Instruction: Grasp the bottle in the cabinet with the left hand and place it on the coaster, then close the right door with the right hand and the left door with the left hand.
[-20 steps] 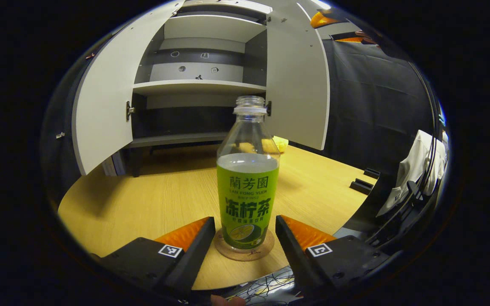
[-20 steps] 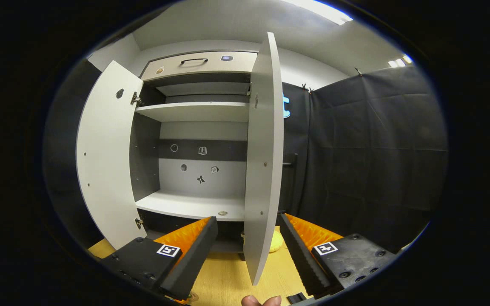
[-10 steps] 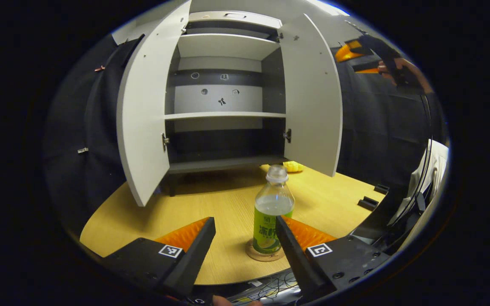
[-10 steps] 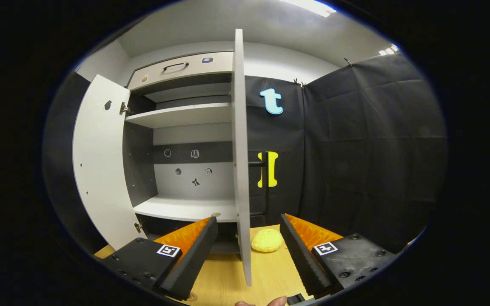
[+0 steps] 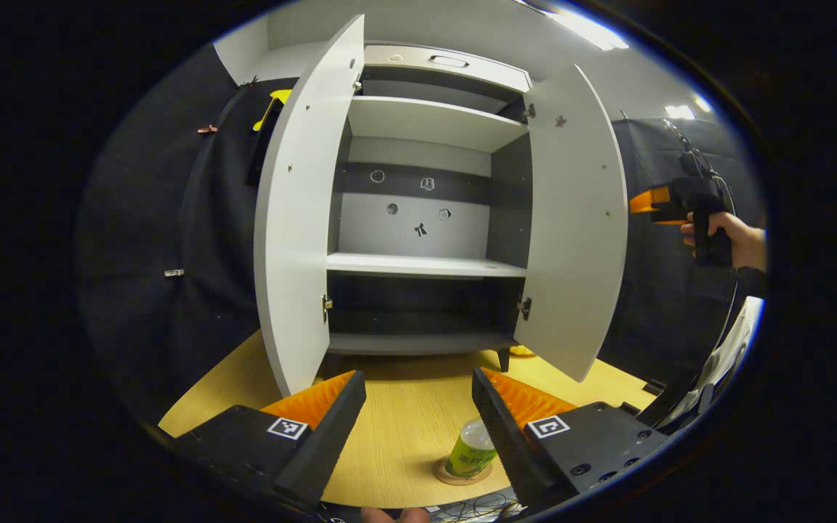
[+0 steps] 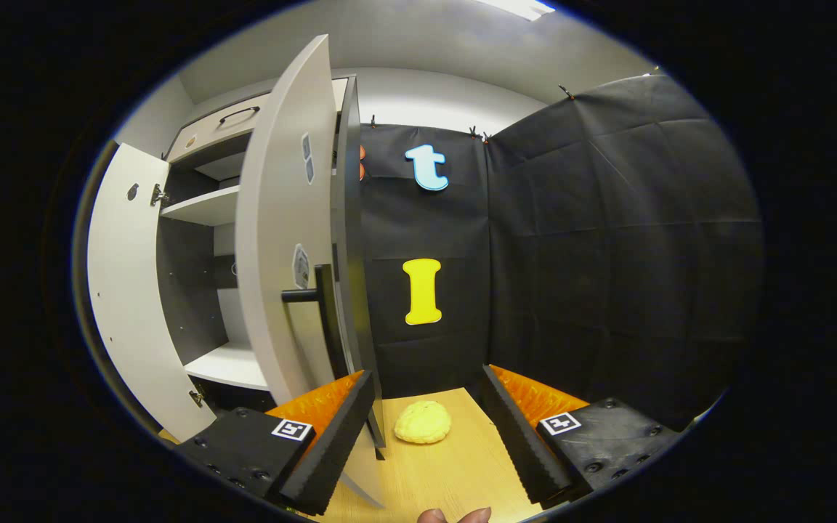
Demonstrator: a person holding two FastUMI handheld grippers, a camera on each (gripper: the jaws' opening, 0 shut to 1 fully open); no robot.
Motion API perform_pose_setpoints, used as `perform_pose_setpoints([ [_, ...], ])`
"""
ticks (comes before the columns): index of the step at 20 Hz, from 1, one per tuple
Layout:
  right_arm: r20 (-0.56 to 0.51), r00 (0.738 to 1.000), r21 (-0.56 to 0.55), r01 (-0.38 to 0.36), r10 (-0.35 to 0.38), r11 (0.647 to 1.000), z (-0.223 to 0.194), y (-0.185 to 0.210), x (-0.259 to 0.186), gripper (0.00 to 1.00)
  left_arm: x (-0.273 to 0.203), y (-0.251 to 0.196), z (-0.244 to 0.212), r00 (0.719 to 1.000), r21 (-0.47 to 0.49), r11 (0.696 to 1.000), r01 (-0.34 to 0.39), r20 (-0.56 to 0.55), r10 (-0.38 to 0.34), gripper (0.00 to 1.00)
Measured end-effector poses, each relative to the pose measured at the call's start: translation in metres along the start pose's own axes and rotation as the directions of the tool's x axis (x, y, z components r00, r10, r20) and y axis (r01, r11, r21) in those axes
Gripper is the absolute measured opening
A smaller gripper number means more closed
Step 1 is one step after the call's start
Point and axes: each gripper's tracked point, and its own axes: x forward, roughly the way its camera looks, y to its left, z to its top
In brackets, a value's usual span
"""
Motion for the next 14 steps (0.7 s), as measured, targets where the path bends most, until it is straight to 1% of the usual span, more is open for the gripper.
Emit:
perform_pose_setpoints([
  [2,-0.005,1.000,0.007,-0.031,0.031,0.999,0.002,0.006,0.007,0.98,0.006,0.004,0.017,1.000,-0.001,1.000,-0.018,0.024,0.018,0.94],
  [4,-0.010,0.999,0.020,-0.031,0.031,0.999,0.002,0.007,0.011,0.97,0.011,0.009,0.029,0.998,0.011,0.999,-0.039,0.039,0.038,0.94],
  [7,-0.011,0.999,0.069,-0.039,0.040,0.997,-0.001,0.015,0.007,0.98,0.016,0.015,0.039,0.997,0.019,0.998,-0.056,0.051,0.055,0.95],
  [10,-0.013,0.997,0.073,-0.077,0.078,0.994,-0.006,0.040,0.001,0.97,0.020,0.017,0.043,0.998,0.022,0.999,-0.044,0.049,0.043,0.95],
  [14,-0.020,0.990,0.079,-0.135,0.137,0.988,-0.010,0.071,-0.004,0.97,0.023,0.018,0.040,0.999,0.057,0.998,-0.022,0.040,0.020,0.95],
])
